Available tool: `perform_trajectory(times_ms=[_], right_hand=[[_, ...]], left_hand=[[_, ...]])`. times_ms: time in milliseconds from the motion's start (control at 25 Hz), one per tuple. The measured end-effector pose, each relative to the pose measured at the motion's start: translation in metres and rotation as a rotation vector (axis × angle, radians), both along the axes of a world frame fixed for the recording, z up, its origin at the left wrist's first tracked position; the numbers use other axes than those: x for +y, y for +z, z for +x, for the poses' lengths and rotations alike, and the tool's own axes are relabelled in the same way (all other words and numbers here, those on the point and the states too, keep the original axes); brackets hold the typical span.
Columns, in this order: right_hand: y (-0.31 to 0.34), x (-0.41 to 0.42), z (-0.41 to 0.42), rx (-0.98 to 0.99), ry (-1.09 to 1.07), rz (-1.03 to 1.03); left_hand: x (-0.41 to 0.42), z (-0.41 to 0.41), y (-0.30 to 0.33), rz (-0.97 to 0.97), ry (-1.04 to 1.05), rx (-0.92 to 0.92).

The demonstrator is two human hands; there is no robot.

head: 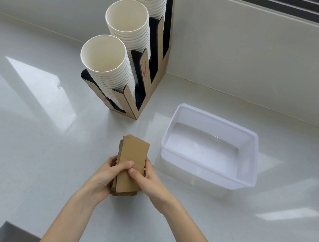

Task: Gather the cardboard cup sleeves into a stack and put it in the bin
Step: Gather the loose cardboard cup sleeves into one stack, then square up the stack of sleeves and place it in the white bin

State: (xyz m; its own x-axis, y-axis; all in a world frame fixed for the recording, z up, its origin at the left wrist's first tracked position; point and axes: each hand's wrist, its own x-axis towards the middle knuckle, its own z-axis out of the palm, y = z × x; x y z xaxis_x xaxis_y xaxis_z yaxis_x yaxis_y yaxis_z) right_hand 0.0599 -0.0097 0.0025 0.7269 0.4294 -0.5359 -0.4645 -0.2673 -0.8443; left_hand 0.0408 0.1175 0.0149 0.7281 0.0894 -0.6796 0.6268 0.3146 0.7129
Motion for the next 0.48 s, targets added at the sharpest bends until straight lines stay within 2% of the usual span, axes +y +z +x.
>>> perform_trajectory(times_ms=[160,480], right_hand=[[-0.002,-0.007,-0.009,-0.037,0.017,0.046],[0.013,-0.037,-0.022,-0.089,0.046,0.042]], left_hand=[[-0.004,-0.008,0.001,0.04,-0.047,-0.036],[-0.02,-0.02,0.004,0.358,-0.154,-0.173]])
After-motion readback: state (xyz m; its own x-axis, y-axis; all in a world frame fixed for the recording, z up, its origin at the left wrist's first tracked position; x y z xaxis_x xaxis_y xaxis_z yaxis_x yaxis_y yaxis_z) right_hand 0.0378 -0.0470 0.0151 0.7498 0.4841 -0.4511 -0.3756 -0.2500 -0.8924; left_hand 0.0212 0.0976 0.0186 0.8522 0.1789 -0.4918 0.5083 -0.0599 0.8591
